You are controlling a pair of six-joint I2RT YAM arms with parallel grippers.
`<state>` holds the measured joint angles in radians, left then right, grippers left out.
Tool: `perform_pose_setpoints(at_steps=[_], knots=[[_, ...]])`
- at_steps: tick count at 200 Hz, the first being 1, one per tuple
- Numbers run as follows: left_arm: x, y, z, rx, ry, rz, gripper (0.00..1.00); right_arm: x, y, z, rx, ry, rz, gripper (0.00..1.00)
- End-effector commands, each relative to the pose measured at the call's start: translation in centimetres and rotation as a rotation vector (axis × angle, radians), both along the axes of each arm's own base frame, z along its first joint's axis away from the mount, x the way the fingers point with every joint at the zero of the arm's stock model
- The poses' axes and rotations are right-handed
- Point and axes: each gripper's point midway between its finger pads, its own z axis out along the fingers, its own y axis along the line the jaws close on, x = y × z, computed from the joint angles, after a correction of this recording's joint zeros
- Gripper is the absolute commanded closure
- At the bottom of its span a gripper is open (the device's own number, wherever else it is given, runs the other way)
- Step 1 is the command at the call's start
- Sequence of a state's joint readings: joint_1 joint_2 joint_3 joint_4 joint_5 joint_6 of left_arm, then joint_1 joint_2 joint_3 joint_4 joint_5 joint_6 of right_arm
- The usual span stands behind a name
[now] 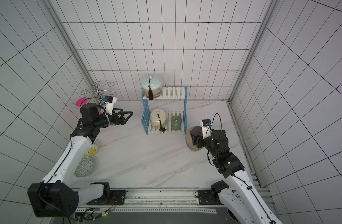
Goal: Remove the tea canisters from the shelf
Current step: Place the tea canister at the center of the board.
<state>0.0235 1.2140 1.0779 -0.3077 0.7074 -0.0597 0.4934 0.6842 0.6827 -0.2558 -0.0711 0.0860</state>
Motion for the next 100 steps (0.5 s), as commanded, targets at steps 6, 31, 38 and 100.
perform_pose_setpoints(at_steps=[6,31,38,100], knots=[[0.3,0.2,-0.1,0.007,-0.016,-0.006,0.01,-0.2,0.7,3.6,0.093,-0.169,0.03,0.64],[0.4,0.3,-0.3,0.006,-0.011,-0.004,0.01,-0.6,0.7,1.8,0.093,-0.163,0.028,0.64],[0.3,0.3,-0.4,0.006,-0.011,-0.005,0.01,-0.6,0.7,1.4,0.096,-0.163,0.026,0.64],[0.6,0.4,-0.7,0.005,-0.001,-0.002,0.01,-1.1,1.2,-1.1,0.104,-0.207,0.024,0.65]])
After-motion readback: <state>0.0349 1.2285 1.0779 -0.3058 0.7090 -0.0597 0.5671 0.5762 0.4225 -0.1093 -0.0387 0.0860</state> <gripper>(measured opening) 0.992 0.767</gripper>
